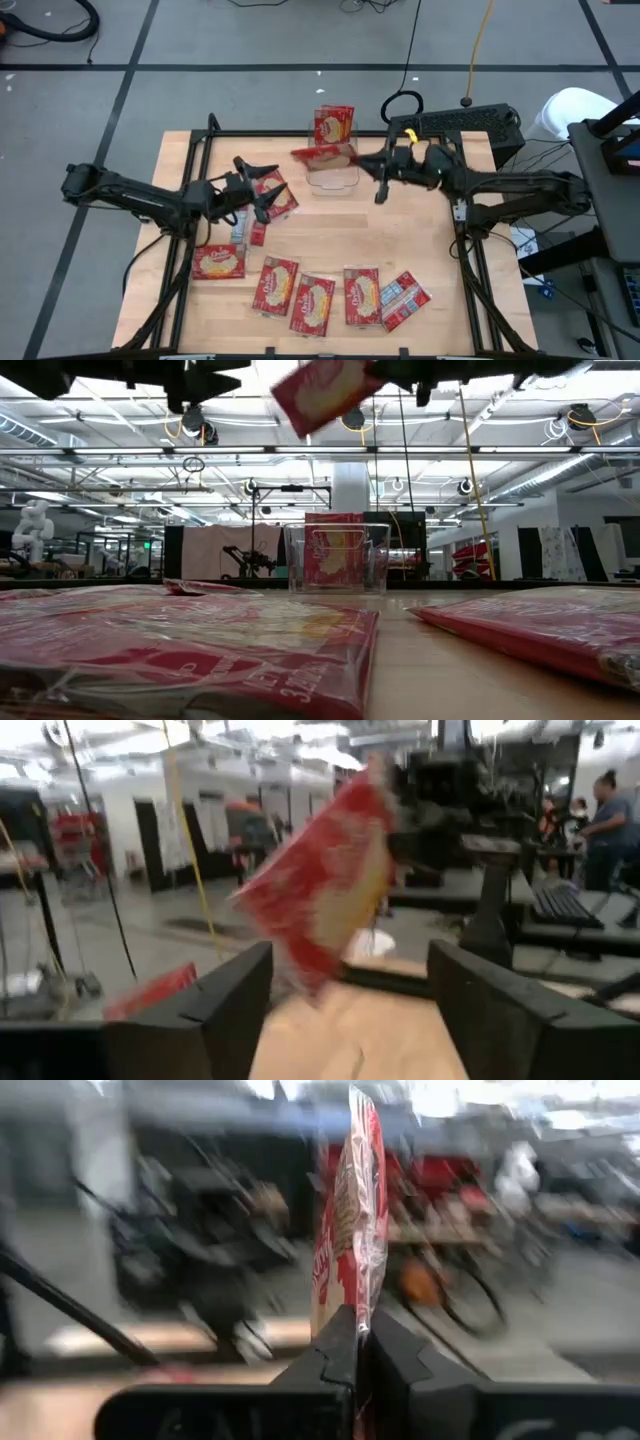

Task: Sort popcorn bags into baskets
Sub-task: Put the red popcorn pack into the transparent bin

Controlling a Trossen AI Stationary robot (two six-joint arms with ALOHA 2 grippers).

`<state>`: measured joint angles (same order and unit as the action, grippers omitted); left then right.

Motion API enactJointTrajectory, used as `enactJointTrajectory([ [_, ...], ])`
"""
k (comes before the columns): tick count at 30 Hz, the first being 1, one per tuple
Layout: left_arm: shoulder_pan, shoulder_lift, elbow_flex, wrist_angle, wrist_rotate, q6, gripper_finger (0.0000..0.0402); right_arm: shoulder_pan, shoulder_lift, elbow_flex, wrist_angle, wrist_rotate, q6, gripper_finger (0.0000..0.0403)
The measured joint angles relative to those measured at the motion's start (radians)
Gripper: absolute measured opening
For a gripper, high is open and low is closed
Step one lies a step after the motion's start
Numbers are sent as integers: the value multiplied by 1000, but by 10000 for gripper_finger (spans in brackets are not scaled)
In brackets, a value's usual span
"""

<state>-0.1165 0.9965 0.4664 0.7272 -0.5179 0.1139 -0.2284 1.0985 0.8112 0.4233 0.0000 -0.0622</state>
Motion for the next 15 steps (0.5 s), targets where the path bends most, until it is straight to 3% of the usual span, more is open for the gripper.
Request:
enactJointTrajectory([
  [4,0,-42,0,-148,-2,-96,285,-91,37,171,-328,-3,-50,0],
  [7,-1,-47,0,-202,-5,-131,272,-161,102,289,-500,-58,-91,0],
  [15,-11,-46,0,-292,-5,-228,207,-316,310,546,-733,-256,-219,0],
])
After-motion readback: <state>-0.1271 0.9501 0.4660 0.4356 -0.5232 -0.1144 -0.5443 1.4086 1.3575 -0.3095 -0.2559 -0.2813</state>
